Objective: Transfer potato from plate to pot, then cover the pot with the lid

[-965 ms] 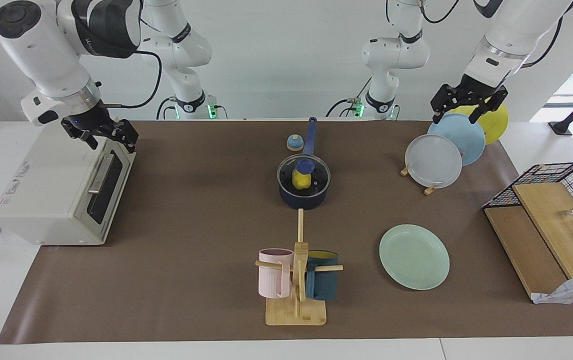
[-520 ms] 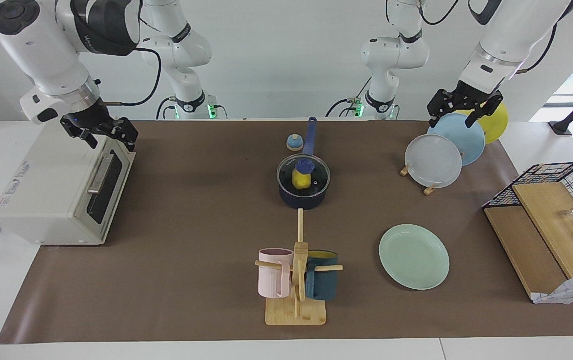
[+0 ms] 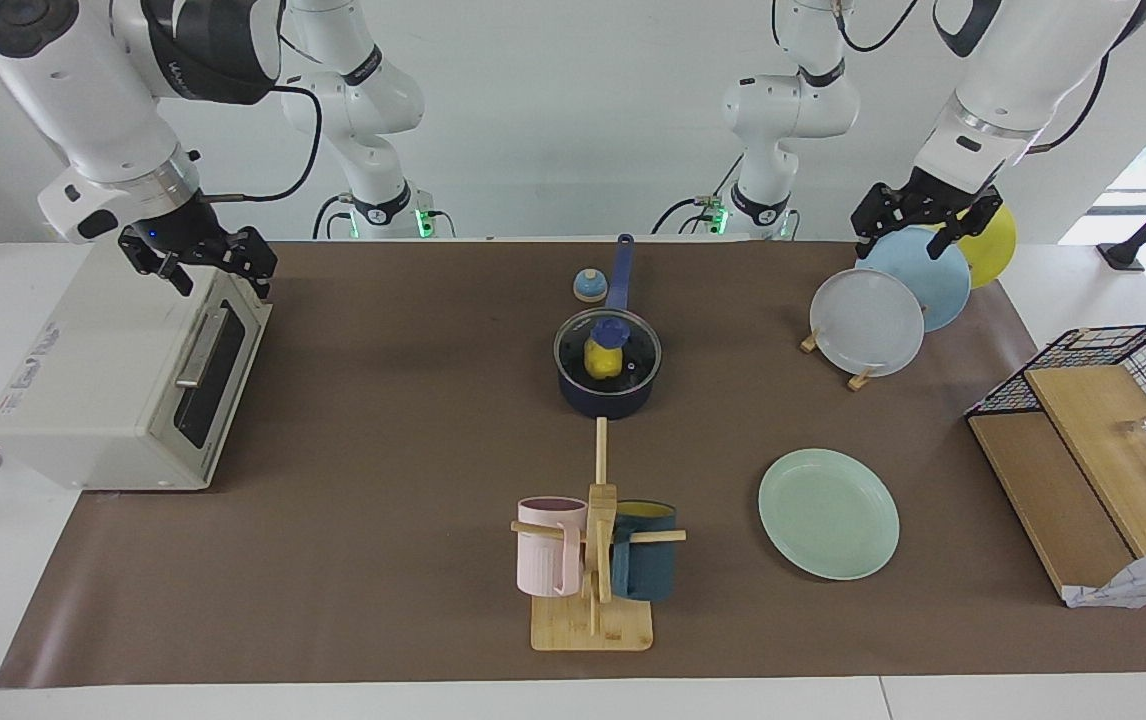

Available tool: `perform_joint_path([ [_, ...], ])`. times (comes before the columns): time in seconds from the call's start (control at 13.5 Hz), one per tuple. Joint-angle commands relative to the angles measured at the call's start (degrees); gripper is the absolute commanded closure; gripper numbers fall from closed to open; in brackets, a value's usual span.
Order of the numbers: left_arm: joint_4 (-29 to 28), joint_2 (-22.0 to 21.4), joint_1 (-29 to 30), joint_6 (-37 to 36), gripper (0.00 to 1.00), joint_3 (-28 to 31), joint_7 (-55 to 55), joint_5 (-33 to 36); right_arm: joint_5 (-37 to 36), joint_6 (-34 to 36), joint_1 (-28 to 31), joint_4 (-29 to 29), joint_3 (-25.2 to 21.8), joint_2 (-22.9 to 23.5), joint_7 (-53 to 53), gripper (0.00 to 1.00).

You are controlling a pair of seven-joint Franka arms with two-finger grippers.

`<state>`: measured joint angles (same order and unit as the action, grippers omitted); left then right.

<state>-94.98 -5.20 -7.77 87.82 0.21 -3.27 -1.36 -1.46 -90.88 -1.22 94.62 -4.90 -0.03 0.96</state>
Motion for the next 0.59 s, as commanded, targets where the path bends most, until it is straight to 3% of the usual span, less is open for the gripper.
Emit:
perform_joint_path([
  [0.0, -1.43, -1.04, -0.05, 1.12, 0.00, -0.13, -0.42, 0.39, 0.94, 0.00, 0.34, 0.22, 0.15, -0.59, 1.41, 0.00],
  [0.52, -1.43, -1.04, -0.05, 1.21, 0.00, -0.13, -0.34, 0.39, 0.94, -0.09, 0.43, 0.13, 0.24, -0.50, 1.15, 0.00],
])
